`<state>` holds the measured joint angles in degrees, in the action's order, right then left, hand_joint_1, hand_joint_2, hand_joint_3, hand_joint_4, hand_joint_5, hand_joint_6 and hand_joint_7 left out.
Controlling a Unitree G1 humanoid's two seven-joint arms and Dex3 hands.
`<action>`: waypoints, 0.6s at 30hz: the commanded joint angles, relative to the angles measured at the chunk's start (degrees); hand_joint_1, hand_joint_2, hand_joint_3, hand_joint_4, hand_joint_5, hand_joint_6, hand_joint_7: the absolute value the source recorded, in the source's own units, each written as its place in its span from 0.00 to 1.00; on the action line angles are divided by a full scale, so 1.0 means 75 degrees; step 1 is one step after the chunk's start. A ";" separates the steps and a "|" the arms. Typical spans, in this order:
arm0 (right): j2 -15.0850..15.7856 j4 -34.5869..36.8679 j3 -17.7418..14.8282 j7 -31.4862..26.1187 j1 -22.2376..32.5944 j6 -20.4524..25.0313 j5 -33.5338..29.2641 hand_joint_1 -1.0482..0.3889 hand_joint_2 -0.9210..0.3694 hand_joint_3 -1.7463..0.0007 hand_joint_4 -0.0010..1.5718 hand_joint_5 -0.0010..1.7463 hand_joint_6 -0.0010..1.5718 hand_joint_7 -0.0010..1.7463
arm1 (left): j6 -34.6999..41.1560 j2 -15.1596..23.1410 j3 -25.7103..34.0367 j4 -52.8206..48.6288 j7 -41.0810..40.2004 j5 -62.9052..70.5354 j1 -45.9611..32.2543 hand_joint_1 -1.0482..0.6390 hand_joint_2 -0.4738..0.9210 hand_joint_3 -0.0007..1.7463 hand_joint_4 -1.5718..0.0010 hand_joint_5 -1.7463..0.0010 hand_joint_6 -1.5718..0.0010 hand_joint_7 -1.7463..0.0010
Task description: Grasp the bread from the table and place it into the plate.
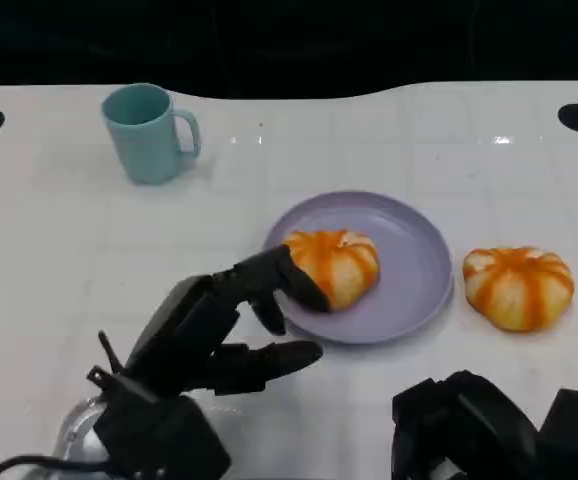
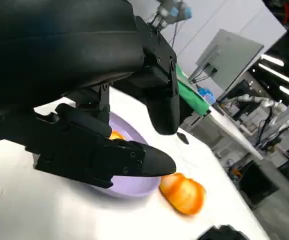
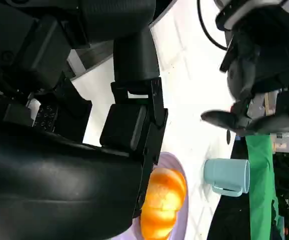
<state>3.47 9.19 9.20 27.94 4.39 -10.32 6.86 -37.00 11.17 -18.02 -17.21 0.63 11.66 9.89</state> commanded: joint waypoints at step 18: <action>0.0076 -0.0002 -0.0079 0.0179 0.0010 -0.0079 0.0203 0.00 0.65 0.29 0.98 0.74 1.00 0.53 | 0.2743 -0.0430 0.0857 0.1223 0.4011 -0.4821 -0.1793 0.18 1.00 0.15 0.43 0.00 0.55 0.00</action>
<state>3.42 9.99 9.04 28.97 4.07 -11.20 7.35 -20.01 7.69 -13.01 -10.01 28.15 -21.48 -2.03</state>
